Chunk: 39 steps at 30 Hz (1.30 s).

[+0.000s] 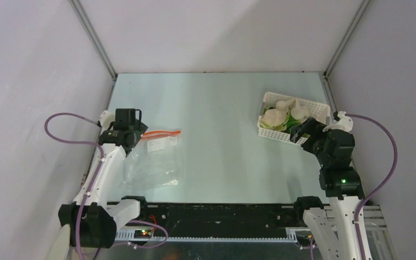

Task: Place the food in the zip-top bag and seal the zipper
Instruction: Pick up the zipper food storage bag at the center of the board.

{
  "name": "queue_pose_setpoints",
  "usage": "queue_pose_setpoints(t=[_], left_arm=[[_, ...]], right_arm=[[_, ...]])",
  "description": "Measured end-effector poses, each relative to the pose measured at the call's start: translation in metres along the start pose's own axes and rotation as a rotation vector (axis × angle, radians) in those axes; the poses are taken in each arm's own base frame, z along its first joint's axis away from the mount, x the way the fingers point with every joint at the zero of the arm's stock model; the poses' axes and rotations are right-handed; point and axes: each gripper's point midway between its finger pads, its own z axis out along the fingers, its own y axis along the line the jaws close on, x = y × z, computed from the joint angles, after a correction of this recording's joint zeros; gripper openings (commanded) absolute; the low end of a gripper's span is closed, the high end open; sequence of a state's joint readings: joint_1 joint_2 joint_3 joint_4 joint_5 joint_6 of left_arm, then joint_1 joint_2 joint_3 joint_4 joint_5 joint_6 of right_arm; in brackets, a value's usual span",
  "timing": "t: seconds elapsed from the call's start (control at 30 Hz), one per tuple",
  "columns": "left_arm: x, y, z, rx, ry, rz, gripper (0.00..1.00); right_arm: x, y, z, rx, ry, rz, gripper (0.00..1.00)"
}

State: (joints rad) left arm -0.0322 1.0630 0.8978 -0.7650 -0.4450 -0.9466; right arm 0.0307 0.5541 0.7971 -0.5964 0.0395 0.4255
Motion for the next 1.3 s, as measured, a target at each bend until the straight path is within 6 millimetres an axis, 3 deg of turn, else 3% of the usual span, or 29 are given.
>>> queue_pose_setpoints(t=[0.2, 0.43, 0.6, 0.87, 0.97, 1.13, 1.3], left_arm=[[0.022, -0.012, 0.023, -0.001, 0.083, -0.002, 0.98], [0.077, -0.030, 0.064, -0.009, 0.271, 0.152, 0.98], [0.097, -0.043, 0.071, -0.024, 0.315, 0.238, 0.98], [0.080, -0.051, 0.066, -0.079, 0.276, 0.162, 0.98], [0.063, -0.069, 0.067, -0.114, 0.260, 0.128, 0.98], [0.045, -0.089, 0.086, -0.222, 0.265, 0.118, 0.98], [0.049, -0.062, 0.093, -0.343, 0.309, 0.127, 0.98]], right_arm=[[0.002, 0.011, -0.003, -0.065, 0.015, 0.000, 1.00], [-0.004, 0.016, -0.007, -0.095, -0.020, 0.002, 1.00], [0.002, 0.013, -0.004, -0.084, -0.004, 0.004, 1.00], [0.002, 0.011, -0.003, -0.075, -0.008, 0.003, 1.00], [0.001, 0.010, -0.003, -0.068, -0.011, 0.000, 1.00], [0.000, 0.006, -0.003, -0.049, -0.020, -0.012, 1.00], [-0.002, -0.002, -0.002, -0.008, -0.032, -0.026, 1.00]])
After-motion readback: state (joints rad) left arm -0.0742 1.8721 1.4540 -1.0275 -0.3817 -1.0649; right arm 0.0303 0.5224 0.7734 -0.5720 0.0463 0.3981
